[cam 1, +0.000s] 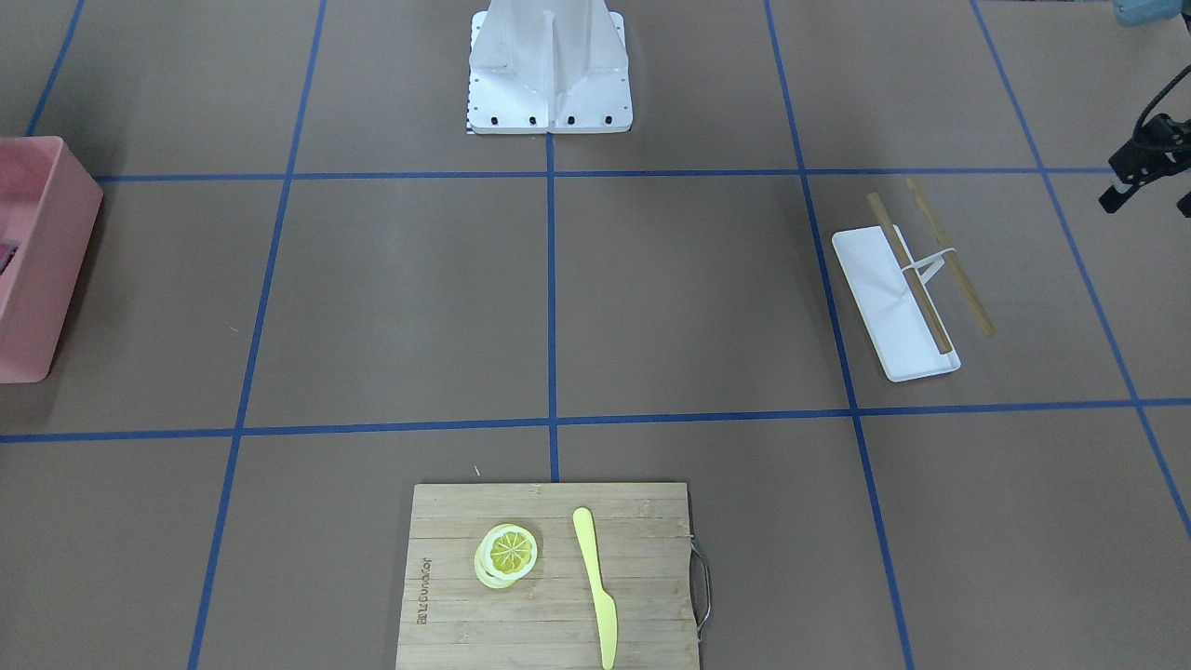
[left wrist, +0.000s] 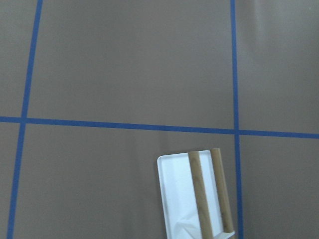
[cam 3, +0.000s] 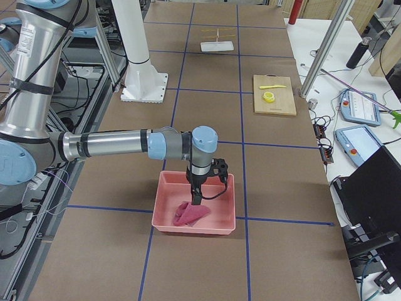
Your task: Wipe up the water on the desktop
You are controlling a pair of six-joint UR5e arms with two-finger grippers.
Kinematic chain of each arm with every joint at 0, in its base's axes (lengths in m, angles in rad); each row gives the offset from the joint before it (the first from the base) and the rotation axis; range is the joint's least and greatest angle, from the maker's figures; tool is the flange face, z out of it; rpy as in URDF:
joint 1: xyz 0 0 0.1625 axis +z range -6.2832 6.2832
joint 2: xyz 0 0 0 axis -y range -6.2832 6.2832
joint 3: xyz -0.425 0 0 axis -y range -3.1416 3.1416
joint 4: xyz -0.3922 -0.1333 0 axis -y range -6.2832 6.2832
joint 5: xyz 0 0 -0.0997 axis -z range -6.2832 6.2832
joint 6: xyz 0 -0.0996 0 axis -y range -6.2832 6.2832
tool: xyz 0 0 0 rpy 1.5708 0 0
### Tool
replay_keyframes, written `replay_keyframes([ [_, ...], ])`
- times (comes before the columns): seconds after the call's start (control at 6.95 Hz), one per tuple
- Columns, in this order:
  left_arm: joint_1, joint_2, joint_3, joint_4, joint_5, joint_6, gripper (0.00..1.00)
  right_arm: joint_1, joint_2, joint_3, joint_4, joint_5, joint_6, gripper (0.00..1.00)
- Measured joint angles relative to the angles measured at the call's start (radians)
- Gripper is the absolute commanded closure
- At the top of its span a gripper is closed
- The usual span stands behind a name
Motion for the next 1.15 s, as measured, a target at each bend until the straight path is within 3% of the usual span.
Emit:
replay_keyframes([
  [0.58,-0.161,-0.001,0.267,0.003,-0.017,0.442,0.02,0.066,-0.004,0.007,0.026,0.024,-0.002,0.00],
  [1.15,-0.185,0.012,0.313,0.024,-0.093,0.396,0.02,0.091,-0.018,0.022,0.026,0.026,-0.003,0.00],
])
